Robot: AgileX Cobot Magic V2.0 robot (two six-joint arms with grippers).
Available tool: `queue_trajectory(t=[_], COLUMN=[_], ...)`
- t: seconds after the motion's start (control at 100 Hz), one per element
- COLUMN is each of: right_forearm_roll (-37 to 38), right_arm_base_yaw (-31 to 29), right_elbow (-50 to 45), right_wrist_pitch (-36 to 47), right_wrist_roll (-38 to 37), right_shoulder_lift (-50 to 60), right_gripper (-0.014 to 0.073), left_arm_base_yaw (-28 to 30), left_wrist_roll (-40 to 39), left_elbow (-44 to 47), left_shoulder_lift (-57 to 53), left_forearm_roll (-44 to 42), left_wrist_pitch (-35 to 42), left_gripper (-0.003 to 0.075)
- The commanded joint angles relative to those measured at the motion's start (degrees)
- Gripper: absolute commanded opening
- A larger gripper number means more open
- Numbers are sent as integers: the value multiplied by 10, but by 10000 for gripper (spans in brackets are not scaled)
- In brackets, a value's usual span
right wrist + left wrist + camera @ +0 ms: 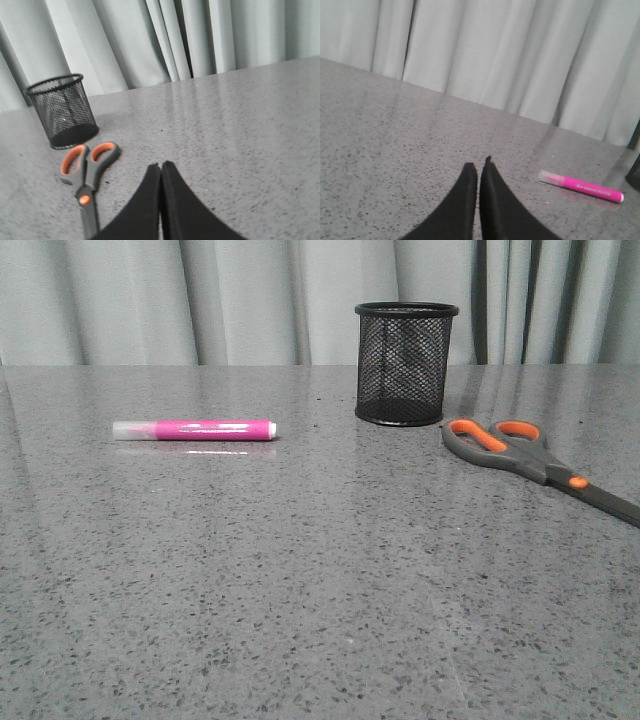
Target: Put pen and scissors into bin
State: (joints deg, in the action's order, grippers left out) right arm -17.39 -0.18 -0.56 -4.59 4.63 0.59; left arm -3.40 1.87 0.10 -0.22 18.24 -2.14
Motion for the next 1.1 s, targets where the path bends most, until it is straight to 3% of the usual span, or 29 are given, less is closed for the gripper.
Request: queue_trajectory(t=[0.0,0.12,0.24,0.49,0.71,0.93,1.09], right_forearm_roll=[-56,-148,-161,-143,-93,-92,-92], right_arm_base_yaw=[-2,-2,-2,-2,-2,-2,-2], right_elbow=[-9,-9,-1,73,186,311,357], right_wrist_pitch=[53,53,39,-48,-161,-264,-295], right_wrist_roll=[2,2,2,17,49,111,114], right_shoulder_lift=[11,11,11,-13,-166,-323,-376], right_gripper=[-75,-74,-68,-57,-57,-58,-57], left_arm_base_yaw=[0,0,0,0,0,0,0], left_wrist_roll=[-7,-7,-7,-5,48,145,146], left_elbow=[25,25,21,-42,-166,-290,-337], left_shoulder_lift=[-18,-18,-18,-4,96,234,299], left_forearm_roll=[57,181,232,194,85,84,87], left_wrist_pitch=[42,42,36,-16,-135,-263,-309], left_gripper=[-19,-19,-19,-20,-19,-19,-18])
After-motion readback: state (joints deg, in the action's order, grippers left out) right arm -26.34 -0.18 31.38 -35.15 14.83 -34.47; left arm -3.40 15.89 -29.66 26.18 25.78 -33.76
